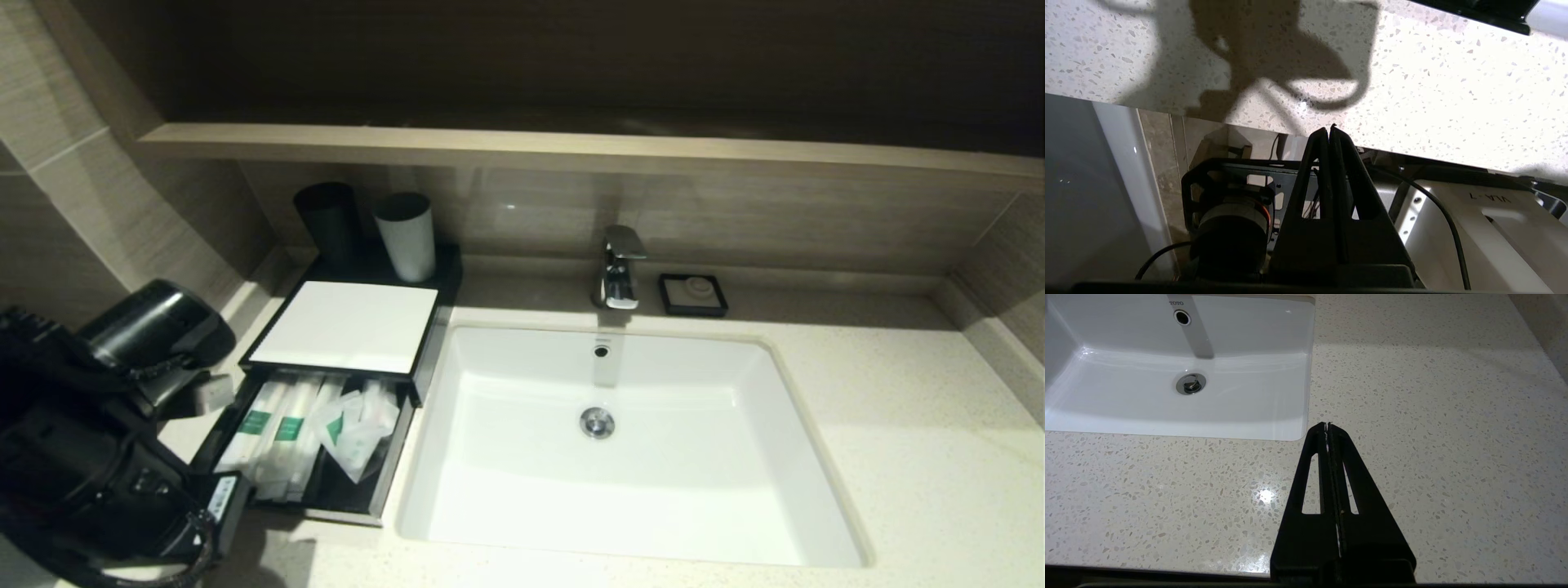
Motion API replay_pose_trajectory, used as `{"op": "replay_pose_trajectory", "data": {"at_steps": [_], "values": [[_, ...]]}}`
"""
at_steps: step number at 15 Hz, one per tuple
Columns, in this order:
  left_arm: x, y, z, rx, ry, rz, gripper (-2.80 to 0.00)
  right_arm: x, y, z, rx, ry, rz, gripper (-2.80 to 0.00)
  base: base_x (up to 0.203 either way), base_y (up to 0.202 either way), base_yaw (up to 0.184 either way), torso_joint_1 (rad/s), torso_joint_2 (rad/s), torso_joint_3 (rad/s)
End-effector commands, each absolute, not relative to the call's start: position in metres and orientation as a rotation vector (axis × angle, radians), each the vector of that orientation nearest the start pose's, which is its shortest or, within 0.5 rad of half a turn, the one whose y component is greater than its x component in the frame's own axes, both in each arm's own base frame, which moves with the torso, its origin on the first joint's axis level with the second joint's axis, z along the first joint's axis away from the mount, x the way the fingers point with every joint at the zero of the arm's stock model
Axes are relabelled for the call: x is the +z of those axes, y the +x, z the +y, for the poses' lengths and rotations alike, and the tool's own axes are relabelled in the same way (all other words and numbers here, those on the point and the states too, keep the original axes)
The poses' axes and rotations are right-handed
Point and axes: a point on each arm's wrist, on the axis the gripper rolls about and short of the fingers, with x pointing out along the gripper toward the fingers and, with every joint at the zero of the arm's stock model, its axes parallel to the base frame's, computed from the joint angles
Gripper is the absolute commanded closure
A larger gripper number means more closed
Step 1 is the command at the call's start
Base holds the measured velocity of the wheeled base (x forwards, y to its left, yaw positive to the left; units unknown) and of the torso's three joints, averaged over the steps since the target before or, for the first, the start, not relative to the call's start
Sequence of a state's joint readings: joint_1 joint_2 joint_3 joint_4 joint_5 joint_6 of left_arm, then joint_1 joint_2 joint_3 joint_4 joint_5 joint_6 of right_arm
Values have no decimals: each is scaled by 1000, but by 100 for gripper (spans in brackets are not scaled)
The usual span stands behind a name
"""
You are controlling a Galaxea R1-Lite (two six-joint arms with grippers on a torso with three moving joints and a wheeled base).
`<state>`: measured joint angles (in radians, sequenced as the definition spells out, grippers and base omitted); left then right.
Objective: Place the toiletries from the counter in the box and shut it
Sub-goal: Close the drawer
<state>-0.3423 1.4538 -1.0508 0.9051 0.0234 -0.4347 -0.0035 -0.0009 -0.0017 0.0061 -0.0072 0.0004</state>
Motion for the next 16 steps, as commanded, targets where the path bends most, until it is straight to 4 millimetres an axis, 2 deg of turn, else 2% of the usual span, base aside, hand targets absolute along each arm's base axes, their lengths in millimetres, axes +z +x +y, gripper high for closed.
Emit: {"op": "replay_pose_trajectory", "data": {"at_steps": [1,13,16], "values": [[191,163,-55,25,-141,1324,0,75,-23,0,-11,2,3,0,0,0,0,0,0,0],[156,188,-60,31,-161,1378,0,75,-23,0,-11,2,3,0,0,0,0,0,0,0],[154,192,-59,38,-170,1371,0,75,-23,0,-11,1,3,0,0,0,0,0,0,0]]}}
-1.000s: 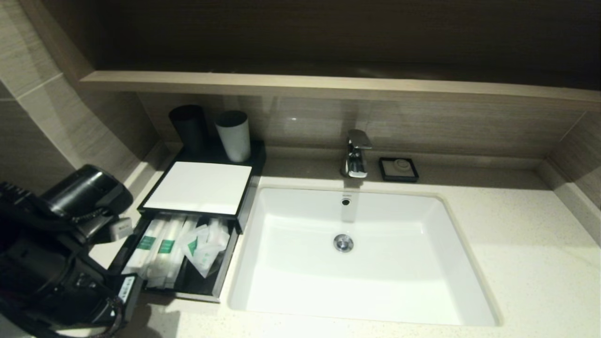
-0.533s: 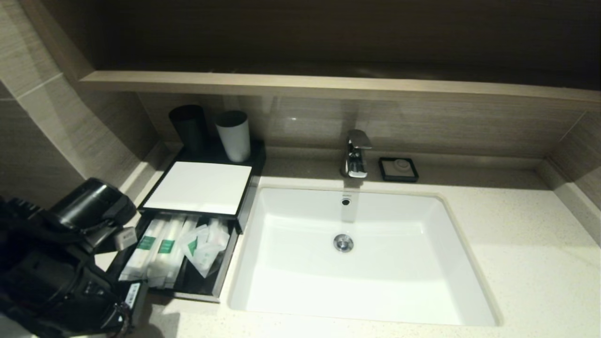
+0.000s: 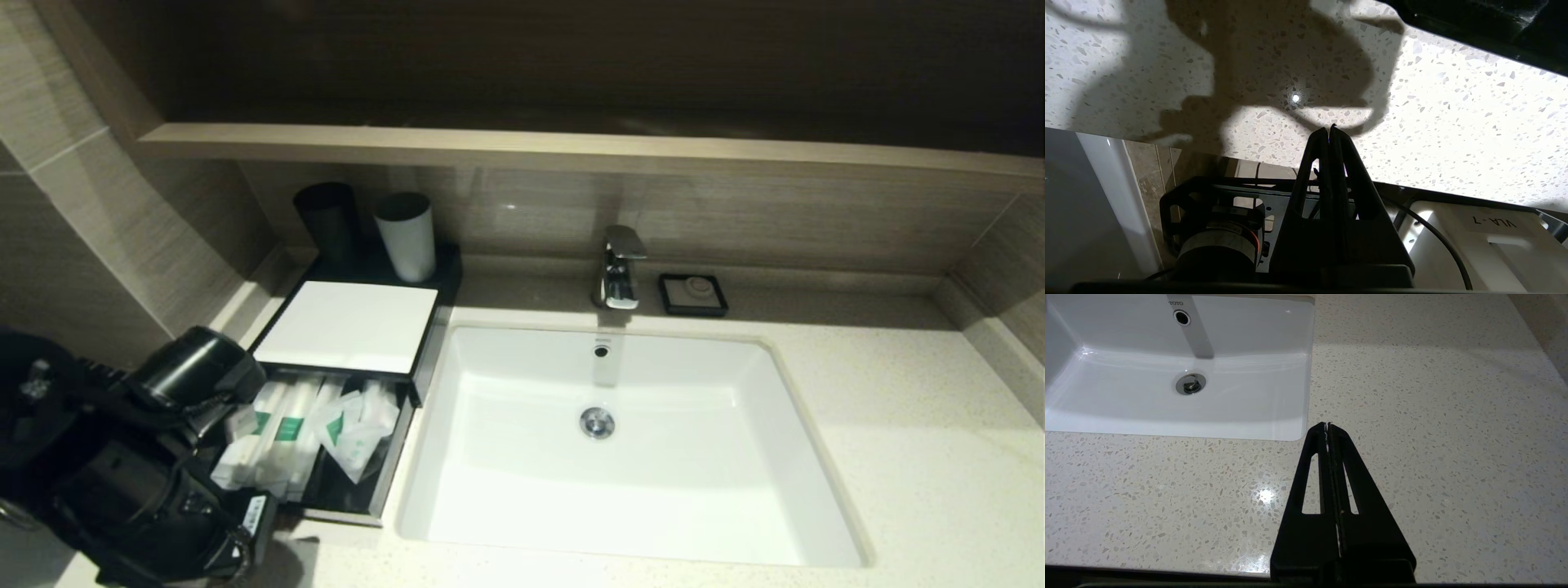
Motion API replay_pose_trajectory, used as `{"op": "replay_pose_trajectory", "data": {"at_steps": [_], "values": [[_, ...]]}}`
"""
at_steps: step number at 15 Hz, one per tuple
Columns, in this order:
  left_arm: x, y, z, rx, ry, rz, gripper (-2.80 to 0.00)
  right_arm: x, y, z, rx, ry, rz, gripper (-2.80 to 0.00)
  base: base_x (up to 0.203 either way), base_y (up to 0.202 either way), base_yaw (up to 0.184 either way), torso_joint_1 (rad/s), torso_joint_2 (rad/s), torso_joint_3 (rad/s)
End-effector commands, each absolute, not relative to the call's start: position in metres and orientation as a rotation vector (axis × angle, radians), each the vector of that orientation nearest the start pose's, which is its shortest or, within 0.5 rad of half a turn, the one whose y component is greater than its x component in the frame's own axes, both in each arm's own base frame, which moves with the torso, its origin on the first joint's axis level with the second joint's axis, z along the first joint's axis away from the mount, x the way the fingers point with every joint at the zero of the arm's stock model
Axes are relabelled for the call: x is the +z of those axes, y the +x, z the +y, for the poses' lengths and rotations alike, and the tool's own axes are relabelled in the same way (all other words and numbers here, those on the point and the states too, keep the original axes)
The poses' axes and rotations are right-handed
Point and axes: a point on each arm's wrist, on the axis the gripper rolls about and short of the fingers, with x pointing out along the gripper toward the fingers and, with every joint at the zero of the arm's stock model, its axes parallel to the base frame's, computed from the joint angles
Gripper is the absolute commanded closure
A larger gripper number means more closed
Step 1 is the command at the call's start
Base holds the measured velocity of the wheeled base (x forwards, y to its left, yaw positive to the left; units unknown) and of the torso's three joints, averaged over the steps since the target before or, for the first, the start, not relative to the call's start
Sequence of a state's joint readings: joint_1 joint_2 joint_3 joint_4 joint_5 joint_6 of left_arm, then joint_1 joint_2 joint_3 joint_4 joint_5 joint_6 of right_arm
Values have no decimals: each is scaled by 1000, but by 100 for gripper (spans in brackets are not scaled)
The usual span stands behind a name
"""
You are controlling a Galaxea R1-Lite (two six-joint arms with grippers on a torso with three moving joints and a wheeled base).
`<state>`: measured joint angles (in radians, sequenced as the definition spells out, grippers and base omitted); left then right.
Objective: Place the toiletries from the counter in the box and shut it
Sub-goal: Close the drawer
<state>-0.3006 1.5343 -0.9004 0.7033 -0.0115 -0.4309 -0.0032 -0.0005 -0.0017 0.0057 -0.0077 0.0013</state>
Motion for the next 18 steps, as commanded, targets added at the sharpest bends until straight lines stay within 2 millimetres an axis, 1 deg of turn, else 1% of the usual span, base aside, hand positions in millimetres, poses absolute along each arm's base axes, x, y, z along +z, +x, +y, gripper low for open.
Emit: {"op": "replay_pose_trajectory", "data": {"at_steps": [1,7,18], "values": [[153,194,-59,40,-173,1369,0,75,-23,0,-11,1,3,0,0,0,0,0,0,0],[142,210,-56,69,-189,1375,0,75,-23,0,-11,0,3,0,0,0,0,0,0,0],[134,227,-60,55,-182,1350,0,75,-23,0,-11,2,3,0,0,0,0,0,0,0]]}}
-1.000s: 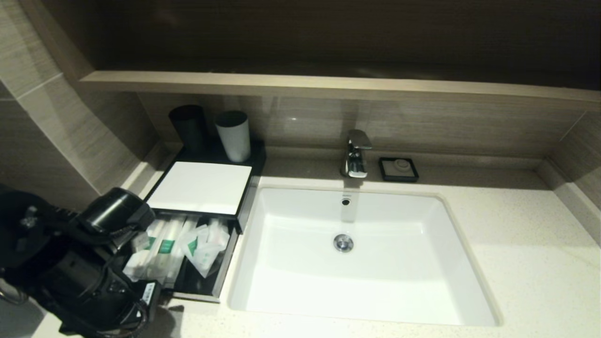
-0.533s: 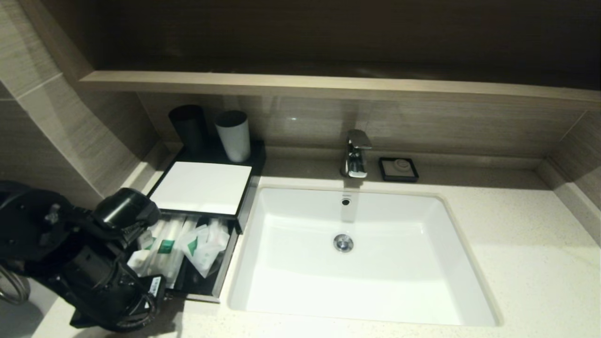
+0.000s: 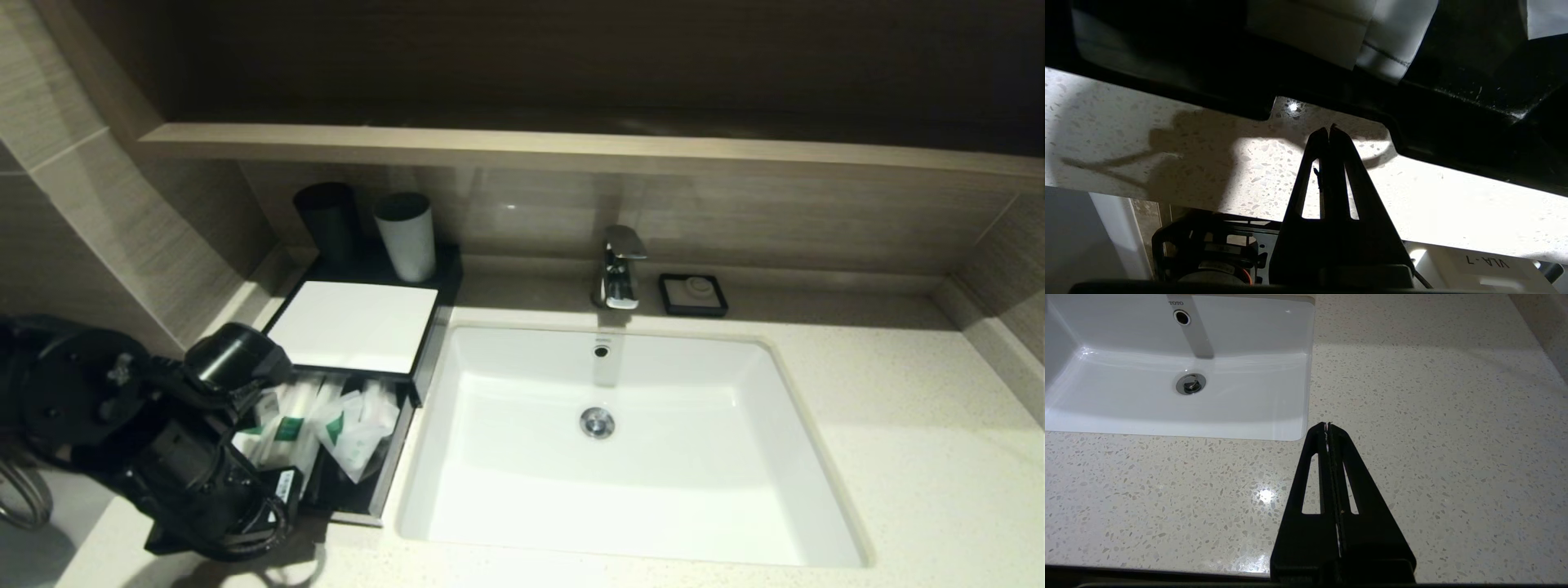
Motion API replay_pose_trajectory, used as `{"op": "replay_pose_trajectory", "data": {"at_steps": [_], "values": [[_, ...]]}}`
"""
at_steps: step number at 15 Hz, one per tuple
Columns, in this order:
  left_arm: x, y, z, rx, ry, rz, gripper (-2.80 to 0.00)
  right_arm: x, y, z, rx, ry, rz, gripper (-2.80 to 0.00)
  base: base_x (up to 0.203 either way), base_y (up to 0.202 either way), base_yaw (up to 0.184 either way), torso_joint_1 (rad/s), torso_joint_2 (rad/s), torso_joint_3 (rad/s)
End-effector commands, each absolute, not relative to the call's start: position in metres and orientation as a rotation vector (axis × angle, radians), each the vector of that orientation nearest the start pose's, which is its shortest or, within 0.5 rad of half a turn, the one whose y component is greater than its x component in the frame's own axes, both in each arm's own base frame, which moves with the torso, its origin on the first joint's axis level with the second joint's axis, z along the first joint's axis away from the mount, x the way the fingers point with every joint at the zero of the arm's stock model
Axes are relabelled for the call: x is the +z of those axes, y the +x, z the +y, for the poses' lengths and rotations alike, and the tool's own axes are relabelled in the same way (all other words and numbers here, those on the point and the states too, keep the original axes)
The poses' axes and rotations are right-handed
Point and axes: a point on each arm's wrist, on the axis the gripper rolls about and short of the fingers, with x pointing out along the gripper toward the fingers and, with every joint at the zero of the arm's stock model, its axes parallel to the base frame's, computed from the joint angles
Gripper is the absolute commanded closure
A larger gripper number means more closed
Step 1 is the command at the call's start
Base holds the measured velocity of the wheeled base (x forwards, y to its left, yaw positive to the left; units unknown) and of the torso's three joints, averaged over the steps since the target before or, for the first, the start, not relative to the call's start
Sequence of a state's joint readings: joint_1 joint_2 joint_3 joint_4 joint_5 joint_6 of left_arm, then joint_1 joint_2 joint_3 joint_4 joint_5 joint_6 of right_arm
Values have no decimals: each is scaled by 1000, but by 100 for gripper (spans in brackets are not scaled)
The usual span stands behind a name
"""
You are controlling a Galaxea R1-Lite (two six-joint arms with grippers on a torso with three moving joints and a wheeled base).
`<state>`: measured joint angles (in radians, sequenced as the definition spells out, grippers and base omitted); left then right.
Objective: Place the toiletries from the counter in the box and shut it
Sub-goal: Close the drawer
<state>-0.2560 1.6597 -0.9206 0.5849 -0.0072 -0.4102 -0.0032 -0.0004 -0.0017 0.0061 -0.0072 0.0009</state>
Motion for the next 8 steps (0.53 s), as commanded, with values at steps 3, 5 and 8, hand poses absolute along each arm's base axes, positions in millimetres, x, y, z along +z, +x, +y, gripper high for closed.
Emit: {"op": "replay_pose_trajectory", "data": {"at_steps": [3,5,8], "values": [[136,232,-61,53,-186,1339,0,75,-23,0,-11,1,3,0,0,0,0,0,0,0],[139,235,-61,50,-188,1326,0,75,-23,0,-11,1,3,0,0,0,0,0,0,0],[139,242,-59,60,-195,1320,0,75,-23,0,-11,0,3,0,0,0,0,0,0,0]]}}
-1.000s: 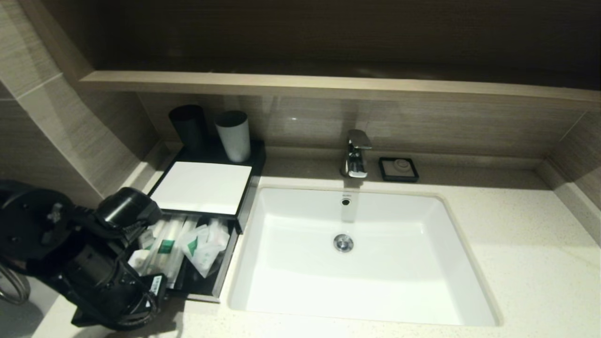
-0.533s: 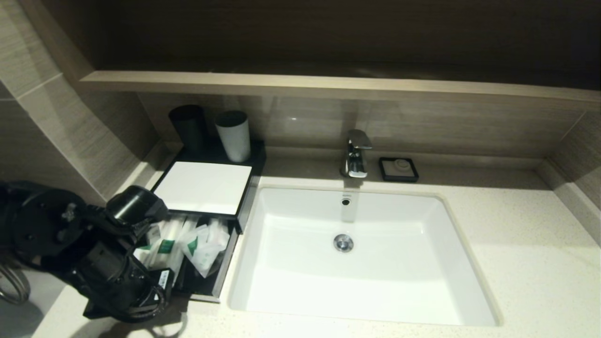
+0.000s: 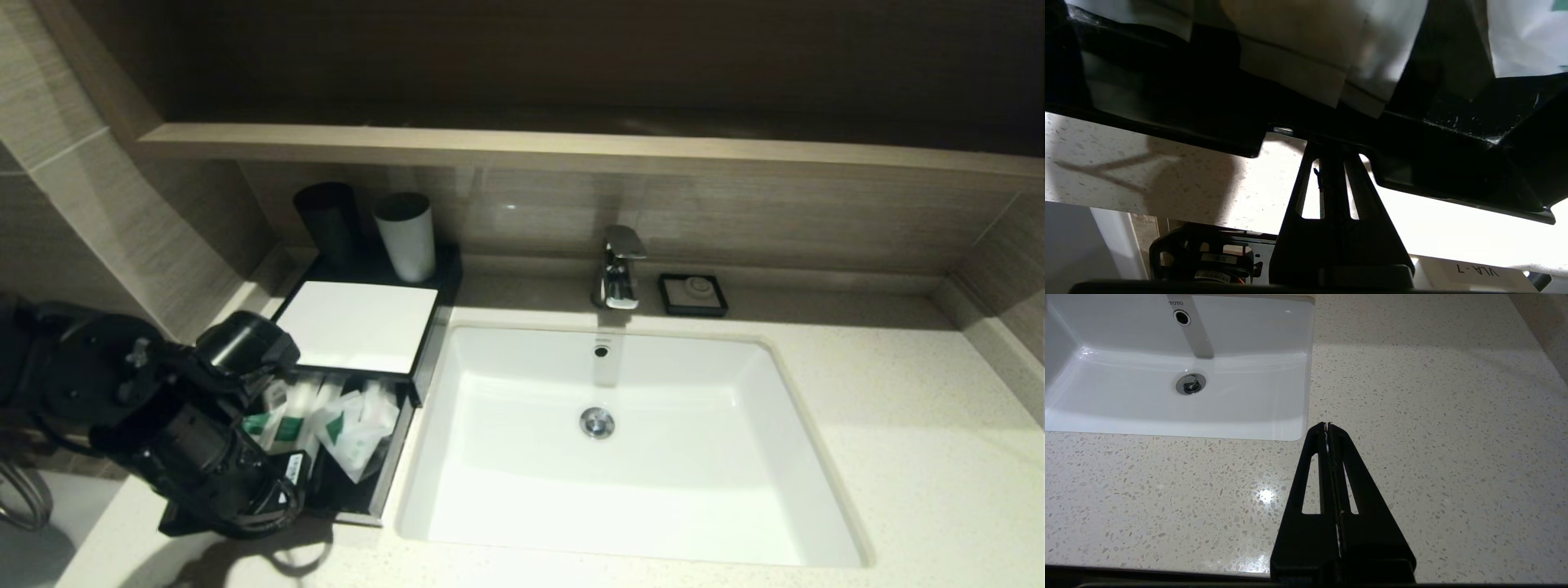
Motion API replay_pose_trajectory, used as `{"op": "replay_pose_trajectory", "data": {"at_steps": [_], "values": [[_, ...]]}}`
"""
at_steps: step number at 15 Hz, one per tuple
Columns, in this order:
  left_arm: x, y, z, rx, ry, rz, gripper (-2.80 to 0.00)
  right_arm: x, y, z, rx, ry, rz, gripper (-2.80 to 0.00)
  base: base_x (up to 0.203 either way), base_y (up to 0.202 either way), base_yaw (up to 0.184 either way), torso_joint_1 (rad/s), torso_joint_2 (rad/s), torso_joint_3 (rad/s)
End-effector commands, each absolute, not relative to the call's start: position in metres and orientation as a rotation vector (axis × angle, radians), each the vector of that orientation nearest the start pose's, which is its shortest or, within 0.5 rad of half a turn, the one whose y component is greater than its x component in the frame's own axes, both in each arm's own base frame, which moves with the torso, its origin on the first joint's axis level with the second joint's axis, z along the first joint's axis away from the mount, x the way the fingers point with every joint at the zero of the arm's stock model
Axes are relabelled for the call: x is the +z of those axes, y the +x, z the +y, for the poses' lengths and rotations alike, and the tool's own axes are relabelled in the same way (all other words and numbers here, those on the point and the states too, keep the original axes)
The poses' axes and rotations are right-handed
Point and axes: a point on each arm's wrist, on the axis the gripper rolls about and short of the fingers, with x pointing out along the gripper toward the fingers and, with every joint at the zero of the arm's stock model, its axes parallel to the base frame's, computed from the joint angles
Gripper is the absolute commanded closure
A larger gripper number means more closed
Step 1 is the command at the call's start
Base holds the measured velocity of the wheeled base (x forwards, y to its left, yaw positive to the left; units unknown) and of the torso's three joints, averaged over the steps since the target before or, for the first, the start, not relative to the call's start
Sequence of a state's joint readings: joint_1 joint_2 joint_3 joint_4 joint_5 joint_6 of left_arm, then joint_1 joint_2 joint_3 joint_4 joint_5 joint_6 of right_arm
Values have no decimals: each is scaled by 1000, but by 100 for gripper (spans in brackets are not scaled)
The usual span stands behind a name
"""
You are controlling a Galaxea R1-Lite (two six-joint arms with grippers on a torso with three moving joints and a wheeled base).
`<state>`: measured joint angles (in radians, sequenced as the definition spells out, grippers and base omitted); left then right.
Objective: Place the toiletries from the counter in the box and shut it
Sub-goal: Close the drawer
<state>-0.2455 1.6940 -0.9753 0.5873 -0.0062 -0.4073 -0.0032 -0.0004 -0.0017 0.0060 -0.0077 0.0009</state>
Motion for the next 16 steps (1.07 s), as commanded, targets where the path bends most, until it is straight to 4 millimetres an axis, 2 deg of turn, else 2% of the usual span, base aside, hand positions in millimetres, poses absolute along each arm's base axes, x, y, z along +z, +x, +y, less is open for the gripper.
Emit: {"op": "replay_pose_trajectory", "data": {"at_steps": [1,16], "values": [[141,245,-57,63,-198,1313,0,75,-23,0,-11,0,3,0,0,0,0,0,0,0],[145,275,-60,59,-210,1270,0,75,-23,0,-11,1,3,0,0,0,0,0,0,0]]}}
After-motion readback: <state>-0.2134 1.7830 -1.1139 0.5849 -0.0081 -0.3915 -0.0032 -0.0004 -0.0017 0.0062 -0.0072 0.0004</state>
